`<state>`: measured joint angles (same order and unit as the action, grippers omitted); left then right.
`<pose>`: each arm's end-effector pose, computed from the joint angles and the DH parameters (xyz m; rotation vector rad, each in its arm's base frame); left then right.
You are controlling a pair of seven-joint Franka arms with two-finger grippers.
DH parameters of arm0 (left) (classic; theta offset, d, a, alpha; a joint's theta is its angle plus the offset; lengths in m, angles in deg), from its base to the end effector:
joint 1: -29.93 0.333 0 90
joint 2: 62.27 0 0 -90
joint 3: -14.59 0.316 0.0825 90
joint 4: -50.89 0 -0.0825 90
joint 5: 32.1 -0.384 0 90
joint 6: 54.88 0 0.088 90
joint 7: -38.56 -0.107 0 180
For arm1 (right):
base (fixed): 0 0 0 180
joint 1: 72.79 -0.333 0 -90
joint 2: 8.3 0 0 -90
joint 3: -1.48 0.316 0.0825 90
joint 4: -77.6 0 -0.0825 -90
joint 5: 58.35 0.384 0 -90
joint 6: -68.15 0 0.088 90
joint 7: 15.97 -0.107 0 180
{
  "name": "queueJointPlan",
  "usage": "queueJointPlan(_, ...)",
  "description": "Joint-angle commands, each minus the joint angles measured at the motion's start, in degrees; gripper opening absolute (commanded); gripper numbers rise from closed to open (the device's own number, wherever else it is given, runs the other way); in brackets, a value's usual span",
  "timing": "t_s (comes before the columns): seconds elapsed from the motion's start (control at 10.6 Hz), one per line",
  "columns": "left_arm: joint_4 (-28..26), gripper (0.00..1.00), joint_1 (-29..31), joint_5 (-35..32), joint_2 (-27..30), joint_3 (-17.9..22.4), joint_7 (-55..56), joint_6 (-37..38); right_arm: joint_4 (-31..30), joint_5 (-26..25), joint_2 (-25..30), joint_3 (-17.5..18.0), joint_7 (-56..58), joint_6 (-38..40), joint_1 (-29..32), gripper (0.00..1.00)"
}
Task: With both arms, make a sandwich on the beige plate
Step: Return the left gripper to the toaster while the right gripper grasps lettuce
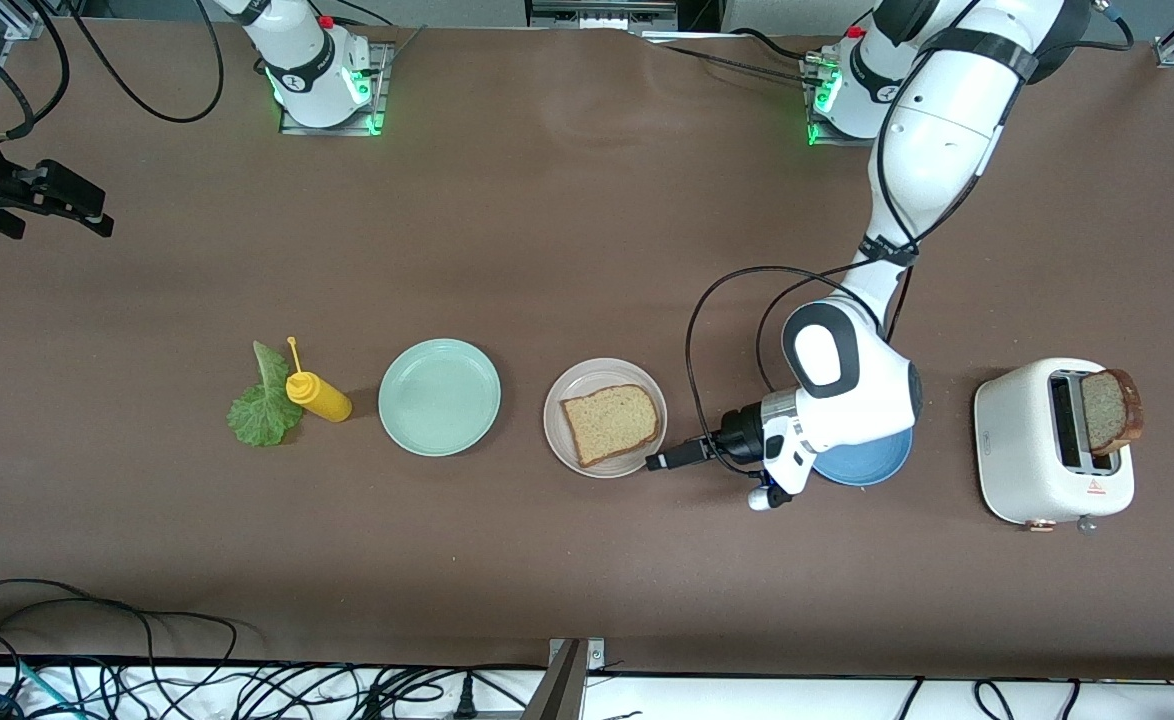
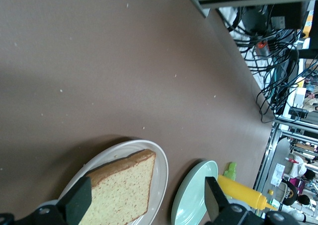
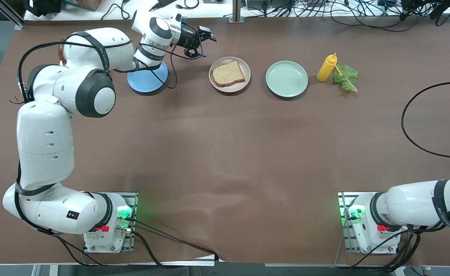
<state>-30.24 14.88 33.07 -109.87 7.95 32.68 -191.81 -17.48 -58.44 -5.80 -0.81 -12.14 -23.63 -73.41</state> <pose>0.6973 -0.2659 0.2235 2.2006 0.4428 -0.0140 0.5422 -0.0164 0.6092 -3.1401 -0.0594 0.0219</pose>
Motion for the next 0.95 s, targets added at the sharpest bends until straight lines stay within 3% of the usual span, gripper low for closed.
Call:
queueJointPlan(0.0,-5.4,1.00,1.4,-4.1,5.4,0.9,-0.7,-0.4,1.0,0.6,-2.7,0.1,-0.4,1.0,0.5,1.00)
queueJointPlan(0.47,-17.9,1.00,3.6,-22.1,16.5,5.6,-0.5,0.1,0.4,0.5,-7.6,0.0,-0.5,-1.2,0.4,1.00)
queueJointPlan(0.85,-23.5,1.00,7.0,-36.0,22.5,6.4,-0.5,0.9,-3.9,0.4,-12.9,0.0,-0.6,-10.0,0.7,1.00)
